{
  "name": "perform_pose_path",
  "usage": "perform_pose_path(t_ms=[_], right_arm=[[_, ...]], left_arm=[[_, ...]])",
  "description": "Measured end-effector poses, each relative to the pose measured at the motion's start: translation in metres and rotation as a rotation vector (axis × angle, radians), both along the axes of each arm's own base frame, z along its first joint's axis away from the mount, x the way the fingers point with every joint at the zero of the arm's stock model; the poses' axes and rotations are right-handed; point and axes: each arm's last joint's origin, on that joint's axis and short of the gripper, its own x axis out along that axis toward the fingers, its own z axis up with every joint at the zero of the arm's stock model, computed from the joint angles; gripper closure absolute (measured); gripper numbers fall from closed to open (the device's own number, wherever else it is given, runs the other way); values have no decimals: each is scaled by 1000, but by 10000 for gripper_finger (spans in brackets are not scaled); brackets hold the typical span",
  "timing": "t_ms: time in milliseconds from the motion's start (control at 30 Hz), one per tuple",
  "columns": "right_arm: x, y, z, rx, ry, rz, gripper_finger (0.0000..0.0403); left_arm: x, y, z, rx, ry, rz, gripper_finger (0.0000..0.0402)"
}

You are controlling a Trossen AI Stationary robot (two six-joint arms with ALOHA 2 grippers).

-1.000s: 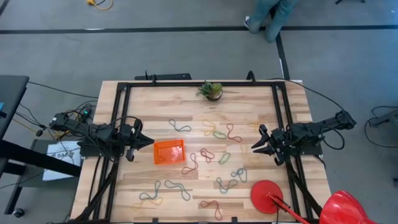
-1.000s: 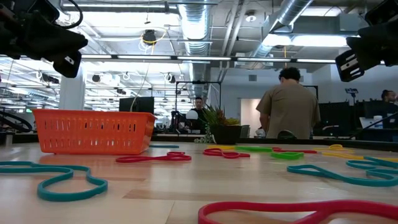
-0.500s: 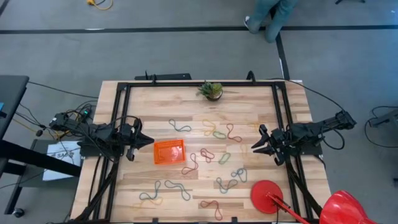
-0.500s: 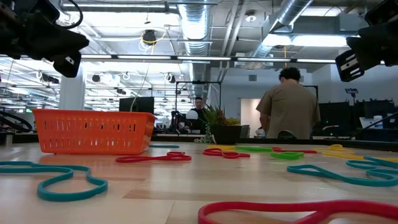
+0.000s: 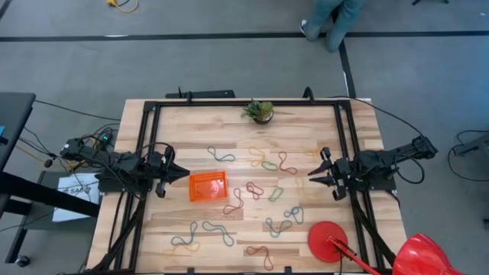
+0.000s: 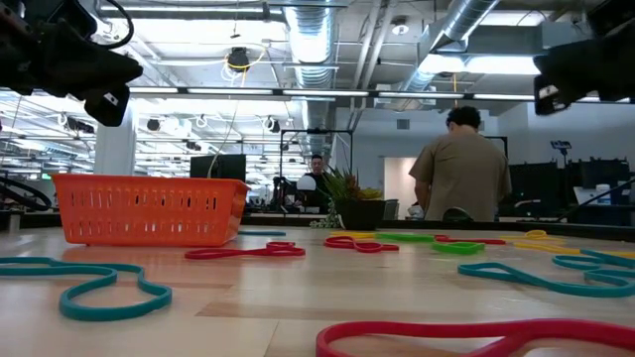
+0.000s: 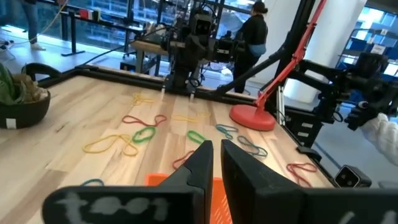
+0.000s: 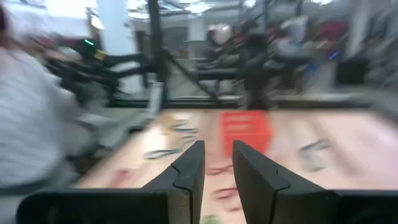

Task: Pick and place rubber bands into bin
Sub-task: Put the yellow rubber band into the orange container

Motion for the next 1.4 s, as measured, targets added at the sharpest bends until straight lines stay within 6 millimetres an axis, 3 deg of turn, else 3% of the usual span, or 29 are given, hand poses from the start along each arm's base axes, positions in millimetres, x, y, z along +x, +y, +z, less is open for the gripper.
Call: perform_pose_path(t_ms=[133, 267, 400, 533, 667, 800, 933, 1067, 1200, 1400], right_arm=[[0, -1, 6, -209, -110, -38, 326], [-1, -1, 16, -283, -227, -62, 326], [-5, -4, 30, -128, -343, -116, 326], [-8, -12, 43, 82, -338, -335, 326], [-2, -12, 46, 79, -169, -401, 326], [6, -10, 74, 67, -127, -419, 326], [25, -4, 102, 71, 42, -447, 326], [57, 4, 109, 85, 250, -503, 326], [89, 12, 99, 16, 370, -528, 326], [128, 14, 66, -120, 536, -571, 326]], left_arm=[[0, 0, 0, 0, -1, 3, 381], [0, 0, 0, 15, 1, 3, 381], [0, 0, 0, 78, -3, 8, 381], [0, 4, 1, 88, -12, 123, 381], [-1, 9, 3, 69, -22, 310, 381], [-2, 11, 7, 58, -40, 377, 381], [-6, 12, 28, 112, -82, 372, 381], [-15, 16, 56, 174, -127, 447, 381], [-21, 21, 67, 207, -89, 541, 381], [-22, 21, 64, 251, -30, 561, 381]])
